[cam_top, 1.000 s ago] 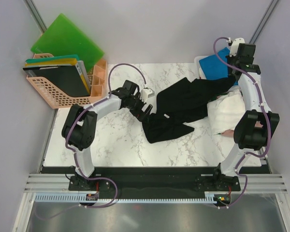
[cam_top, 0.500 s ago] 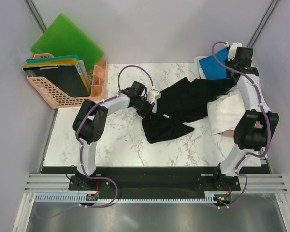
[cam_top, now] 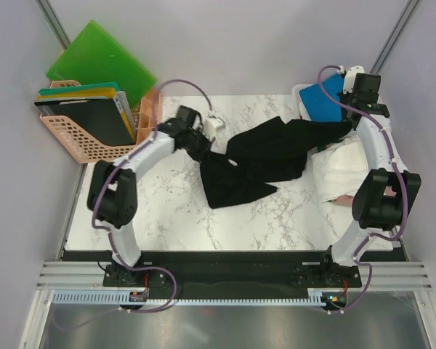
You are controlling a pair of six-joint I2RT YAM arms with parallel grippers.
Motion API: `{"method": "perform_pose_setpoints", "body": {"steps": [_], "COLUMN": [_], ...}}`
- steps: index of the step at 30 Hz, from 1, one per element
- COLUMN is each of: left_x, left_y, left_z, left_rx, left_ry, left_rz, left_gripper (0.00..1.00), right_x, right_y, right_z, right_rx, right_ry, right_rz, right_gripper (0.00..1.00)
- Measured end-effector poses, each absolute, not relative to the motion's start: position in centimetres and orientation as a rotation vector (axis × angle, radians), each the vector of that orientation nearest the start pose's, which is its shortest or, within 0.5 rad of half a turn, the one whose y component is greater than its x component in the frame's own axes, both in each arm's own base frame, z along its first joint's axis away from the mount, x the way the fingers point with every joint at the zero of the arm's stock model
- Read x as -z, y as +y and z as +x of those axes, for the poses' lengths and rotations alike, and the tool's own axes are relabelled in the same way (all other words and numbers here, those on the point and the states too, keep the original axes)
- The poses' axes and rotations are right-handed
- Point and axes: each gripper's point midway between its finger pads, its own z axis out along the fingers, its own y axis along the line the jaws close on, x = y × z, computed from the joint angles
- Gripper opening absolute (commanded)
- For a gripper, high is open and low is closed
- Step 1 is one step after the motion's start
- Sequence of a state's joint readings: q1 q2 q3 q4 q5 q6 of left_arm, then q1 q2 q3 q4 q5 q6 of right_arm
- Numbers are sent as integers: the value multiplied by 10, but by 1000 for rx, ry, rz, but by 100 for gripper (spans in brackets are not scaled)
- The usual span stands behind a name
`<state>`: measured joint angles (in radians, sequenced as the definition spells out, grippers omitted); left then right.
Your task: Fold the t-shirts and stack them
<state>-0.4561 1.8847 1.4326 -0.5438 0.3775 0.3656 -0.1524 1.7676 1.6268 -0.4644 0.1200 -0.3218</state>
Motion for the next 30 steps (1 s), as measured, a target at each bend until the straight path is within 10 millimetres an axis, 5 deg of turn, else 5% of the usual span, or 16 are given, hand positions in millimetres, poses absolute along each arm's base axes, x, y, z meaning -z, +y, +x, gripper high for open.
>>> {"method": "perform_pose_setpoints", "body": {"steps": [2,5,7,9,13,18,24,30], "left_x": [-136,-207,-242,-263,-292,-322,-399,-476], "left_y": [-204,-119,-55,-19,-5,-6,-17,-29], "left_z": [408,452,460,449,420,368,298,225], "left_rx": [494,388,282,217,201,180,47,-85], "left_ry": [2219,2129,2096,2084,2043,1977,1745,1489], "left_rz": [1004,765,627,556,546,565,595,602], "left_gripper": [2,2,2,2,2,2,2,2], "right_x": [-231,-255,-276,-303,-361,-428,-502,-544], "right_y": [-112,-116,-120,-123,-123,-121,-95,-73], "right_z": [490,490,489,487,464,411,335,269], "right_rx": [410,394,372,361,347,371,374,381], "right_ry": [2186,2155,2125,2078,1976,1845,1653,1514], "right_rz": [-108,-84,-60,-40,-19,-2,-30,-50], "right_gripper": [0,0,0,0,0,0,0,0]}}
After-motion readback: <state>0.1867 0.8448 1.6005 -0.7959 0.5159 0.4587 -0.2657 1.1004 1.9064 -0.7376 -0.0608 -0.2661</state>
